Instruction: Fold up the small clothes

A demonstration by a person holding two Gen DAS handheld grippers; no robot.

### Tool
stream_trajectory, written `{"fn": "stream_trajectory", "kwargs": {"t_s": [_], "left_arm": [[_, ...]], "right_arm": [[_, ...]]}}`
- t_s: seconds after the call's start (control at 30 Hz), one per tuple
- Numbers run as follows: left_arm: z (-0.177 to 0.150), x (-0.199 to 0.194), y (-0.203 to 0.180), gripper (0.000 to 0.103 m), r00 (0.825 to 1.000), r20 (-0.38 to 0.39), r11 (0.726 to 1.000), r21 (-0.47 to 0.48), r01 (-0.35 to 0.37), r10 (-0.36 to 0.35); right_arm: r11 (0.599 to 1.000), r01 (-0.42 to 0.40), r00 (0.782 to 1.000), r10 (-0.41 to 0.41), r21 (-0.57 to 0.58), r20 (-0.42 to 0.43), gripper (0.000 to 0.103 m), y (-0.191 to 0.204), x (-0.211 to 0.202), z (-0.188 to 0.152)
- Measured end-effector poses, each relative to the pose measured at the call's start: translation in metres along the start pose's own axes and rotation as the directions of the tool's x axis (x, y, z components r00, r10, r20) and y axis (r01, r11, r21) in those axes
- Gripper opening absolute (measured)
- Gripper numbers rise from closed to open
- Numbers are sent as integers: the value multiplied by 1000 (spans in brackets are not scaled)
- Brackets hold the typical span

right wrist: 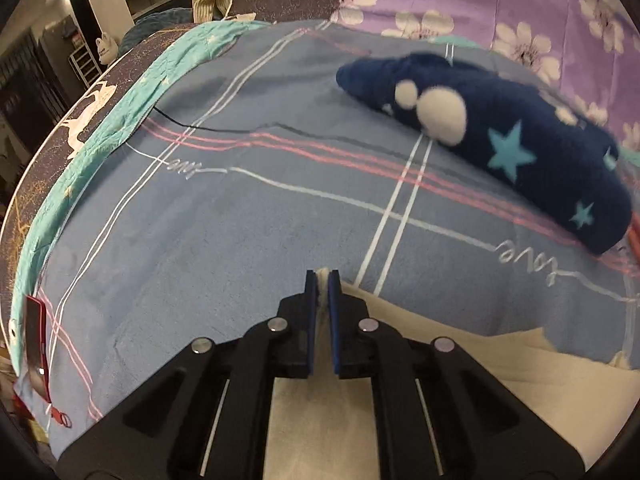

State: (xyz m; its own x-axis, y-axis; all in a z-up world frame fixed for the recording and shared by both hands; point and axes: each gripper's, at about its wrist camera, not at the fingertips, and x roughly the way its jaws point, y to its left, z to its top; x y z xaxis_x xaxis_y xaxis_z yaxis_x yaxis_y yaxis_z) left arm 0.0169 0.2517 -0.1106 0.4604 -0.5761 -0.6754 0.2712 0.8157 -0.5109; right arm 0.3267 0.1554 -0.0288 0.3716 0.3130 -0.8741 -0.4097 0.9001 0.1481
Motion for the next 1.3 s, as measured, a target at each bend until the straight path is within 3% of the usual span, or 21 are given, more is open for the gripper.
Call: {"fn": "stream_trajectory", "kwargs": {"t_s": [0.1,0.17,0.2,0.27,0.3,0.4,0.53,0.63,0.7,0.77,0.83,1.03,1.1,1.17,1.23,1.3], "left_arm": [[0,-1,-1,6,1000,3,1000,-6,-5,5],[1,-3,0,6,1000,10,1000,-10,-3,3],[0,-5,-2,6,1000,15,1000,-8,-8,9],[1,-9,-8,6,998,37,998,17,-54,53],[3,-12,-11,7,995,47,996,36,-86,85],[6,-18,-16,7,988,68,987,66,-145,140],[9,-22,-15,10,980,81,980,72,-186,180],[9,-22,-20,14,976,90,976,75,-204,198],[9,-24,-25,17,975,97,974,88,-207,199],[11,-23,-32,21,973,106,971,104,-215,204],[14,-22,-37,23,971,113,968,112,-223,211],[20,-14,-45,33,970,118,967,118,-226,213],[19,-3,-43,36,964,96,957,130,-259,248],[17,13,-34,37,945,53,936,128,-327,323],[15,13,-30,37,952,71,945,118,-304,298],[15,10,-28,37,952,69,947,106,-303,297]], "right_arm": [[999,-44,999,44,27,8,11,-6,7,-8],[998,-60,998,59,31,15,32,-7,-1,-9],[998,-58,998,57,26,23,37,-7,-10,-11],[998,-50,997,51,-28,63,38,-4,-31,-18],[996,-31,995,38,-79,92,39,0,-46,-26],[989,24,986,-1,-143,164,58,2,-81,-54],[988,98,972,-70,-117,223,70,-8,-106,-94],[989,143,950,-122,-50,286,71,-22,-116,-122],[992,115,964,-100,-46,248,68,-28,-114,-132],[996,58,981,-45,-65,187,53,-28,-112,-138],[997,5,989,7,-76,150,48,-24,-116,-146],[997,-42,983,53,-66,177,47,-21,-136,-165],[997,-64,982,72,-50,176,47,-21,-142,-174],[995,-92,982,97,-44,161,47,-21,-144,-183],[993,-101,986,108,-62,126,48,-16,-140,-196],[994,-52,996,58,-92,63,49,-10,-124,-210]]}}
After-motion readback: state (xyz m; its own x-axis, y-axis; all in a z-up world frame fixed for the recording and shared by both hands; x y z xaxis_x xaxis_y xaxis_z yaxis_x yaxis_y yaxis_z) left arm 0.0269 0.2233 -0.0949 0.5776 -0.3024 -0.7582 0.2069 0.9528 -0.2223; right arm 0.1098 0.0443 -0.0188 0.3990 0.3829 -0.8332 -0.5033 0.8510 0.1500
